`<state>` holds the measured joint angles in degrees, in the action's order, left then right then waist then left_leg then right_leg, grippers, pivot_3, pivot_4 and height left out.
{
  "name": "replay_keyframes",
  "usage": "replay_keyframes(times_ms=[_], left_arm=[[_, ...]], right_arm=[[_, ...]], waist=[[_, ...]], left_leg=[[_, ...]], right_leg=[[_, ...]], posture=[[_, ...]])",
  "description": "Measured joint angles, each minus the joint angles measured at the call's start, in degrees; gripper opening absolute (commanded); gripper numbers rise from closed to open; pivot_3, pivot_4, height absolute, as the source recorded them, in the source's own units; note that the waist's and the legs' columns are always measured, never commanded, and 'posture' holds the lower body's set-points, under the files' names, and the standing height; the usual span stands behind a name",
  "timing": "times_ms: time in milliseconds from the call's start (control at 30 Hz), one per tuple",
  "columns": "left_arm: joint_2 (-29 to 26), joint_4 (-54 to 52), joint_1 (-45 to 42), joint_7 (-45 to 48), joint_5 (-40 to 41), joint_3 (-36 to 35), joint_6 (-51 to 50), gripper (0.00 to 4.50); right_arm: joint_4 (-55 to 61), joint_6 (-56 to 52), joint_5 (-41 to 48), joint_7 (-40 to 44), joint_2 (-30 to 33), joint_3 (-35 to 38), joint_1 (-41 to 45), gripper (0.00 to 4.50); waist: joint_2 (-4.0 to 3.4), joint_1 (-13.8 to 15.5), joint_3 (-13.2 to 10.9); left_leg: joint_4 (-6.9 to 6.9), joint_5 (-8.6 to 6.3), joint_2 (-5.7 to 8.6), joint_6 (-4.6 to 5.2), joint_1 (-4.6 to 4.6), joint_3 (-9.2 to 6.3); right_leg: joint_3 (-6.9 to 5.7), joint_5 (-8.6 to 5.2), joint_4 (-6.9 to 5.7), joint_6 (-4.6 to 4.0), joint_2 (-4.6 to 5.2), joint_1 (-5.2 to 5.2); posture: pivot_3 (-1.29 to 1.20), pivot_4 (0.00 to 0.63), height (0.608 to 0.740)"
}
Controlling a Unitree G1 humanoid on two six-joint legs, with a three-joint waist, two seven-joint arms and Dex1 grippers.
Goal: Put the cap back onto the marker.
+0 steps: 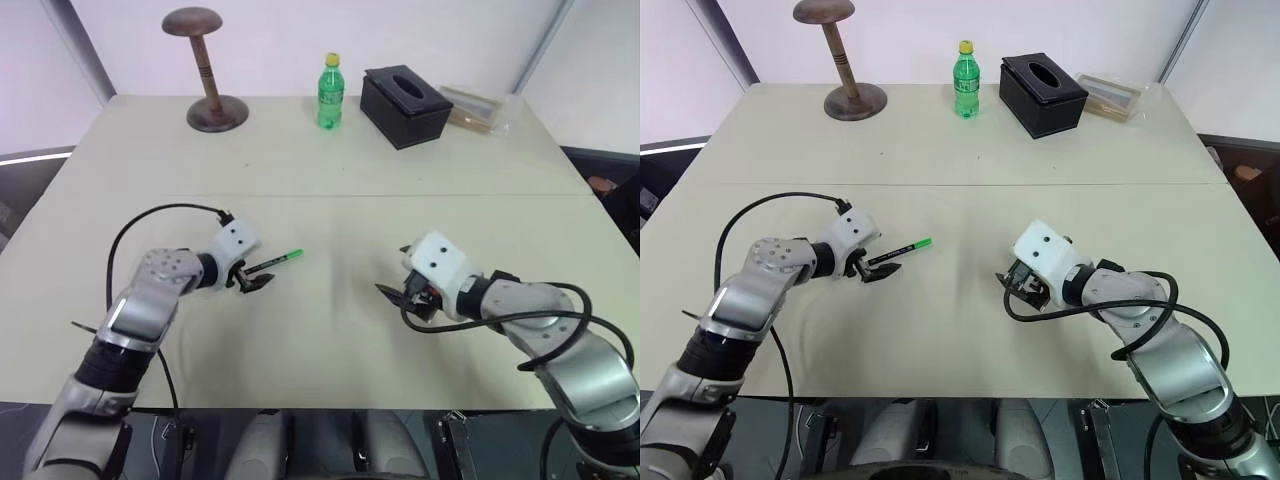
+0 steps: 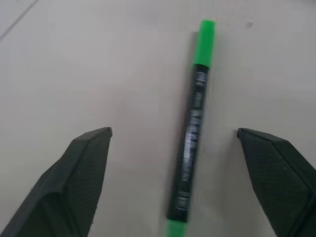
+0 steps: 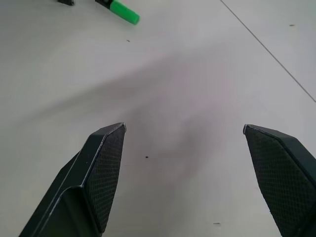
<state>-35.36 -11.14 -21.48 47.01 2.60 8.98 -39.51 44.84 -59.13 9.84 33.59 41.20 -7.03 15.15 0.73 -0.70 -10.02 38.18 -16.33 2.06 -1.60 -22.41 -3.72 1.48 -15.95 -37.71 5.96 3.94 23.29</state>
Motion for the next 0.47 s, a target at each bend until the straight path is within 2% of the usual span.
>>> replay_keyframes(times_ms=[200, 467], left_arm=[[-2.0, -6.2, 7.2, 0.3, 5.1, -6.2, -1.7, 4.38], [-3.7, -12.7, 7.8, -1.7, 10.8, -12.7, -5.5, 4.38]], right_arm=[[-0.8, 1.8, 0.5, 0.5, 0.0, -2.0, 1.9, 3.92], [-4.1, 7.0, 1.7, 3.9, 0.3, -3.8, 2.7, 3.92]], waist=[[0.0, -0.1, 0.0], [0.02, 0.0, 0.0]], left_leg=[[-0.03, 0.0, 0.01, 0.0, 0.0, -0.01], [-0.04, 0.0, 0.1, -0.01, 0.0, -0.02]], right_leg=[[-0.02, 0.0, 0.0, 0.0, 0.1, 0.03], [-0.09, 0.01, 0.1, 0.01, 0.2, -0.04]], posture=[[0.0, 0.15, 0.74], [0.0, 0.15, 0.74]])
